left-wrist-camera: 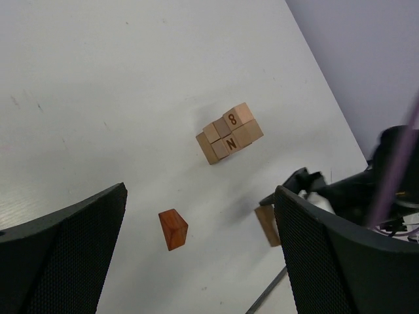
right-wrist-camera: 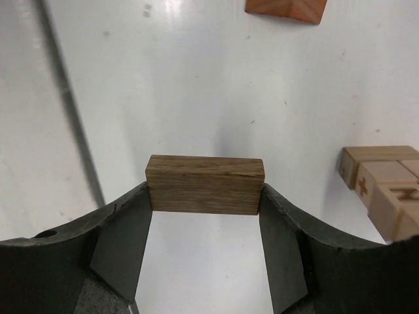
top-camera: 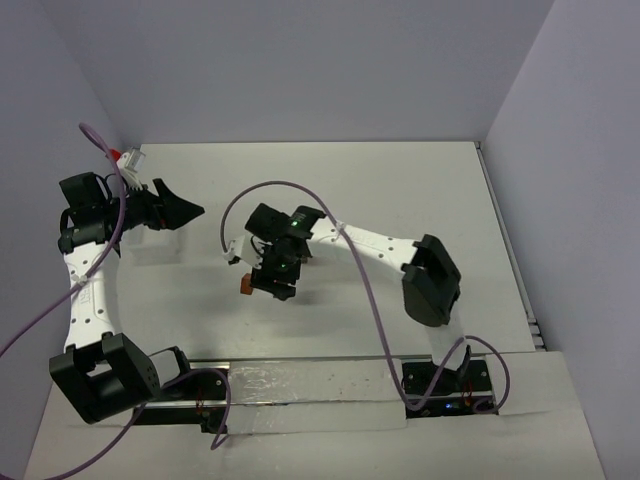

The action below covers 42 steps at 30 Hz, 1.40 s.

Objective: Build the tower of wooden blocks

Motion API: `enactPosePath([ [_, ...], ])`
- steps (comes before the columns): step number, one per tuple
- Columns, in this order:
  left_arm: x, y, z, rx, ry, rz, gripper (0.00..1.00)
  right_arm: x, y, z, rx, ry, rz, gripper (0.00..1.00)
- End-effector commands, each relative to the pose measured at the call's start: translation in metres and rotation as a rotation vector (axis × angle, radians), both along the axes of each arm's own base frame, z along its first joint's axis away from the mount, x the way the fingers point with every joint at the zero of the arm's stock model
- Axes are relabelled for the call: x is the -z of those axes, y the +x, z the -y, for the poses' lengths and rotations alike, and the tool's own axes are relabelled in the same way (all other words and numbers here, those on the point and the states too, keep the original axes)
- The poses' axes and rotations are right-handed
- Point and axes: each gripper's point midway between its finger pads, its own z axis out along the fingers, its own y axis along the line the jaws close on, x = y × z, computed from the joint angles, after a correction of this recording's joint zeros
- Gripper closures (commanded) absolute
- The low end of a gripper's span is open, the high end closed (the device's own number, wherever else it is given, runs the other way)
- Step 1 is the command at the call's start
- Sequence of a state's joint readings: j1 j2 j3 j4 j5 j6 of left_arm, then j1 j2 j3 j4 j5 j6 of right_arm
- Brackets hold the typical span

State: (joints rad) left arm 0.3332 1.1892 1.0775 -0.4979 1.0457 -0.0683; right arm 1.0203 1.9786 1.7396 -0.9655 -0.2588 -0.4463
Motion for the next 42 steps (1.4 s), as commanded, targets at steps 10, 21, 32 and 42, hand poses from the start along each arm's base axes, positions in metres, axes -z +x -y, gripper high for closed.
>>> enactPosePath([
  [10, -0.014, -0.006, 0.007, 0.053, -0.038, 0.042, 0.01, -0.099, 0.048, 0.056, -0.165, 0.06, 0.093, 0.61],
  [21, -0.01, -0.005, 0.008, 0.068, -0.049, 0.028, 0.01, -0.091, 0.125, 0.07, -0.195, 0.017, 0.222, 0.64],
  [32, -0.006, -0.003, 0.005, 0.063, -0.028, 0.037, 0.01, -0.074, 0.15, 0.056, -0.183, 0.044, 0.23, 0.63],
  [42, -0.002, -0.001, 0.005, 0.062, -0.023, 0.032, 0.01, -0.058, 0.16, 0.049, -0.163, 0.027, 0.209, 0.6],
])
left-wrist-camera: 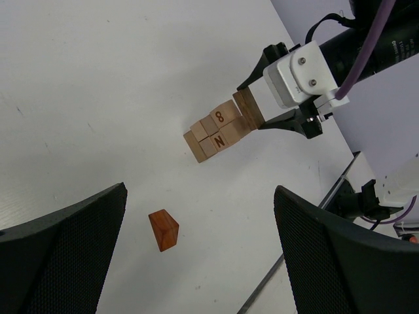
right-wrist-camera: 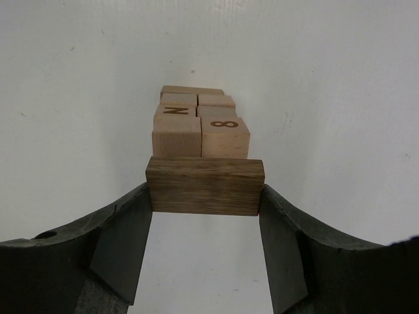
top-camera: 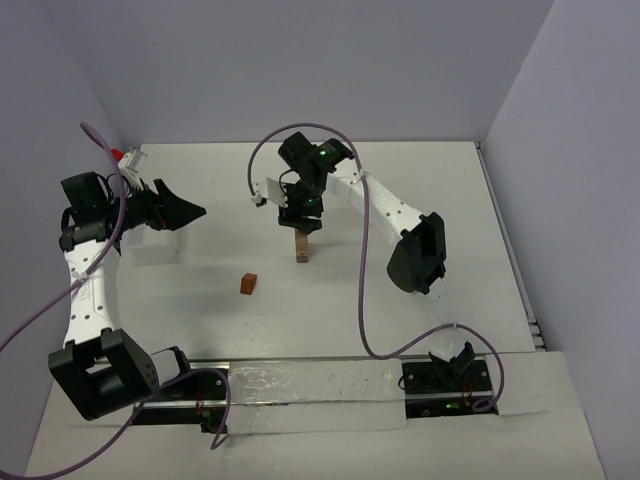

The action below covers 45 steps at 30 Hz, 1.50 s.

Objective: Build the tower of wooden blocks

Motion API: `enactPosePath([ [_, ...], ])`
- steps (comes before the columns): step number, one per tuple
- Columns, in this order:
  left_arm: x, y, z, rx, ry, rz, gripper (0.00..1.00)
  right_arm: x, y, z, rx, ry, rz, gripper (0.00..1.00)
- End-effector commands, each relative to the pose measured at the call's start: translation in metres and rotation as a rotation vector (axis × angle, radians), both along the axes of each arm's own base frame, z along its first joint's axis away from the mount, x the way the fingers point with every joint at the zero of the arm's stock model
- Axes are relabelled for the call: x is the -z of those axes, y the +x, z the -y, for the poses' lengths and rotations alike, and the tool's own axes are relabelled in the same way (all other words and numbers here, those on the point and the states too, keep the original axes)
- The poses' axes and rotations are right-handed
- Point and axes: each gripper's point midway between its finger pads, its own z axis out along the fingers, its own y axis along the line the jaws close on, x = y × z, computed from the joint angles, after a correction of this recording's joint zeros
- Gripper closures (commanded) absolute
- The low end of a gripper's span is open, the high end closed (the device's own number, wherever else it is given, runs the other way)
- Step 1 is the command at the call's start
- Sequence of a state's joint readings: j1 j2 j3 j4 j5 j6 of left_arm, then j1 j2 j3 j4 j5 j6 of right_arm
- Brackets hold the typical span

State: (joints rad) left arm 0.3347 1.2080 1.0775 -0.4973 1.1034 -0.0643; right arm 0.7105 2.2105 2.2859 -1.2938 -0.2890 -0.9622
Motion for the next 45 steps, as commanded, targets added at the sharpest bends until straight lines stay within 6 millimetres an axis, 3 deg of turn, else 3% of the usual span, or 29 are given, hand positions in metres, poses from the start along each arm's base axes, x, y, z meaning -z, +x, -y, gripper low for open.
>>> enactPosePath([
  [1, -0.002, 0.002, -0.001, 0.014, 0.009, 0.036, 0.01, -0.008, 0.011, -0.006, 0.009, 0.033, 0.028, 0.6],
  [45, 0.003, 0.002, 0.0, 0.02, -0.004, 0.027, 0.01, 0.005, 0.005, -0.012, 0.023, 0.017, -0.019, 0.49],
])
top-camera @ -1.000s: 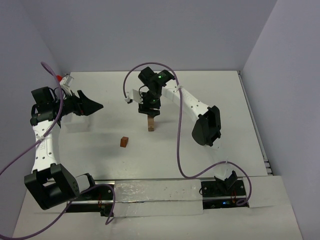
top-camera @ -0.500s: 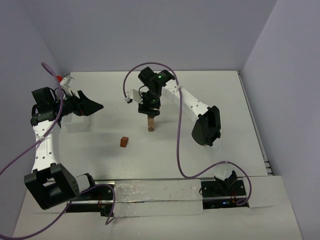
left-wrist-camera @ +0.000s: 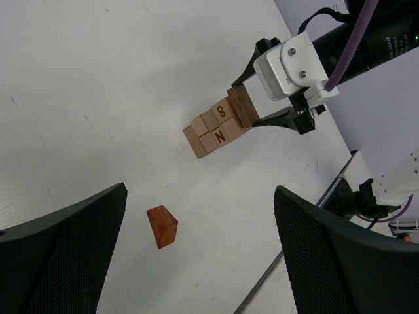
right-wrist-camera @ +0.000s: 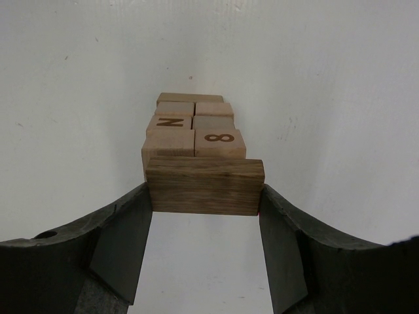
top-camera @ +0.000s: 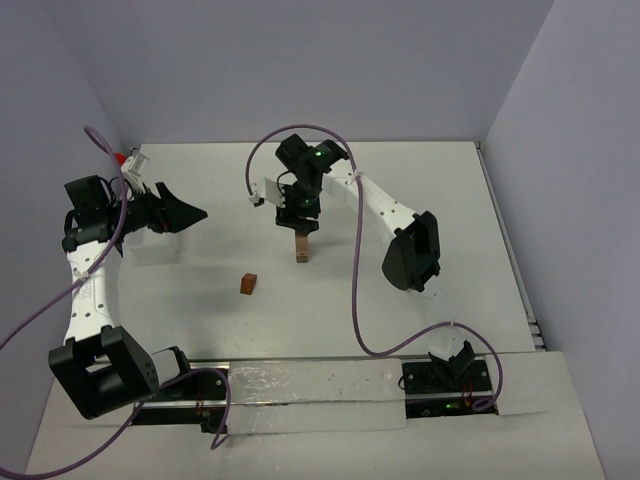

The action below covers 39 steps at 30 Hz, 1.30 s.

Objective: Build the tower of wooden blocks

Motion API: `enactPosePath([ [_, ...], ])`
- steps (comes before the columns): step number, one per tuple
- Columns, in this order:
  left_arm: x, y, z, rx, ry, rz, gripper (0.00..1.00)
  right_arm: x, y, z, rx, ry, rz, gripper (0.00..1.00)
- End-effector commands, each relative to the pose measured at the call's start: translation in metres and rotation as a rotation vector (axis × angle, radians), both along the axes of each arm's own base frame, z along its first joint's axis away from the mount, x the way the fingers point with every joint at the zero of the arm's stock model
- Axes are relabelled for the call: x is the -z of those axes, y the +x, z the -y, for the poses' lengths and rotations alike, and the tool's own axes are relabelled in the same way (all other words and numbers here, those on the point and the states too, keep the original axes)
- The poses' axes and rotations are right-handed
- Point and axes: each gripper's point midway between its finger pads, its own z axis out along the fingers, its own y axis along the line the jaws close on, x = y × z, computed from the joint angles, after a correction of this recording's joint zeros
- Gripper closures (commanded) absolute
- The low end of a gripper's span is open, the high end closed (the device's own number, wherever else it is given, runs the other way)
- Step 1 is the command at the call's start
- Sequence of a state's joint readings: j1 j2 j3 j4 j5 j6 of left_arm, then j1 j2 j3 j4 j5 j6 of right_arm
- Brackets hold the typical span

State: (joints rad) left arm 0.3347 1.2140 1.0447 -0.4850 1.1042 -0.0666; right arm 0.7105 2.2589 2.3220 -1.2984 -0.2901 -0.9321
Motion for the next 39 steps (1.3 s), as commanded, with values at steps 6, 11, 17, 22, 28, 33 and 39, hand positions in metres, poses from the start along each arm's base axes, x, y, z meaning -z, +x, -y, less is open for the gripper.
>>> enactPosePath([
  [6, -0.008, 0.003, 0.0, 0.018, 0.004, 0.052, 0.01, -0.004, 0.0, -0.007, -0.004, 0.02, -0.002, 0.47],
  [11, -0.008, 0.003, 0.0, 0.02, 0.004, 0.052, 0.01, -0.004, -0.001, -0.007, -0.007, 0.018, -0.003, 0.42],
  [17, -0.008, 0.003, 0.0, 0.019, 0.004, 0.053, 0.01, -0.005, -0.001, -0.007, -0.005, 0.022, -0.002, 0.31],
  [22, -0.007, 0.003, 0.0, 0.018, 0.005, 0.051, 0.01, -0.006, -0.003, -0.008, -0.008, 0.019, -0.001, 0.21],
  [28, -0.007, 0.003, -0.001, 0.018, 0.005, 0.051, 0.01, -0.009, -0.003, -0.009, -0.011, 0.024, 0.007, 0.15],
  [33, -0.008, 0.004, 0.0, 0.019, 0.004, 0.052, 0.01, -0.013, -0.005, -0.009, -0.013, 0.029, 0.015, 0.12],
  [39, -0.008, 0.004, -0.002, 0.012, 0.013, 0.055, 0.01, -0.027, -0.006, -0.011, -0.016, 0.054, 0.037, 0.03],
])
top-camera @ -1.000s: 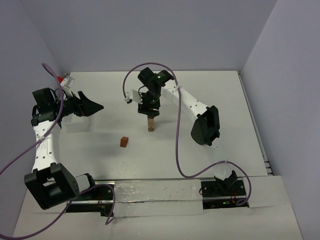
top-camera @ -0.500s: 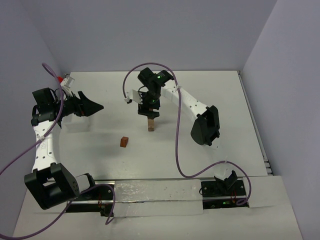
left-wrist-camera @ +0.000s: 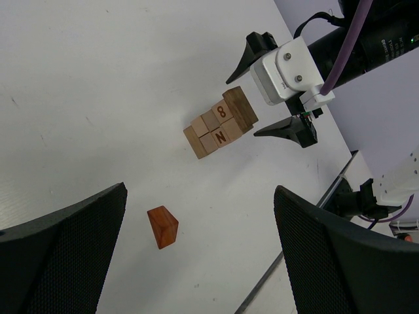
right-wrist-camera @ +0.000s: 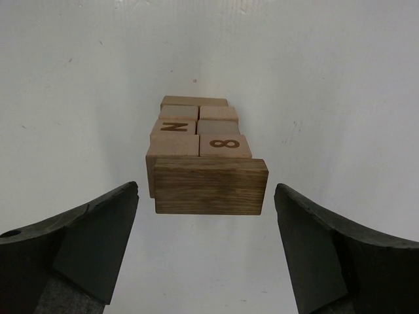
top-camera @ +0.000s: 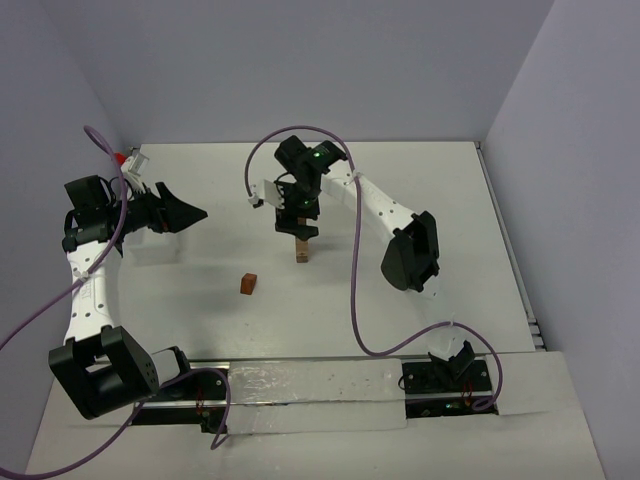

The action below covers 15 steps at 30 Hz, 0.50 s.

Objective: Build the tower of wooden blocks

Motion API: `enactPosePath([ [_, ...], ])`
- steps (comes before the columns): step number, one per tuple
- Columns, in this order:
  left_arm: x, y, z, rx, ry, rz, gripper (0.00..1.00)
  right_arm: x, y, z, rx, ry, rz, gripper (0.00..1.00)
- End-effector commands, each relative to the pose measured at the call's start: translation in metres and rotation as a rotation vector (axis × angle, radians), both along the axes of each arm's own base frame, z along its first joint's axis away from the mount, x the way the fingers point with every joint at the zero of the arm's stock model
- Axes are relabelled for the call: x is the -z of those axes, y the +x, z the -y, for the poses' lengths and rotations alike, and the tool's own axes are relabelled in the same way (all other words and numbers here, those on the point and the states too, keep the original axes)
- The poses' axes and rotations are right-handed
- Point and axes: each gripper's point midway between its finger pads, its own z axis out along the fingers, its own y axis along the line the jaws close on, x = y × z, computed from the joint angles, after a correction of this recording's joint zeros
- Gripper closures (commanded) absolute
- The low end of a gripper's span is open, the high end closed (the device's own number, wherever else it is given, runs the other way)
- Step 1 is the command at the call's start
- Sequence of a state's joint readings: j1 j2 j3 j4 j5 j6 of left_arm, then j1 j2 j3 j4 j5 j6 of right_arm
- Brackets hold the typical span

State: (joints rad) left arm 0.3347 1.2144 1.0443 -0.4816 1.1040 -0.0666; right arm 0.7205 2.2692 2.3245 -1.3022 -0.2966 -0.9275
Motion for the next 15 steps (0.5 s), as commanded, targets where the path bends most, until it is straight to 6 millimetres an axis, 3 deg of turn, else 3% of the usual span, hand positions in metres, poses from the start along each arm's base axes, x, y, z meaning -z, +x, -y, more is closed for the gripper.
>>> enactPosePath([
  [1, -0.008, 0.004, -0.001, 0.012, 0.014, 0.053, 0.01, -0.035, -0.003, -0.008, -0.008, 0.063, 0.057, 0.0],
  [8, -0.01, 0.004, -0.003, 0.002, 0.025, 0.063, 0.01, -0.064, -0.012, -0.01, -0.012, 0.11, 0.085, 0.0],
  [15, -0.023, 0.003, -0.002, -0.024, 0.0, 0.092, 0.01, -0.11, -0.033, -0.016, -0.016, 0.211, 0.122, 0.0],
])
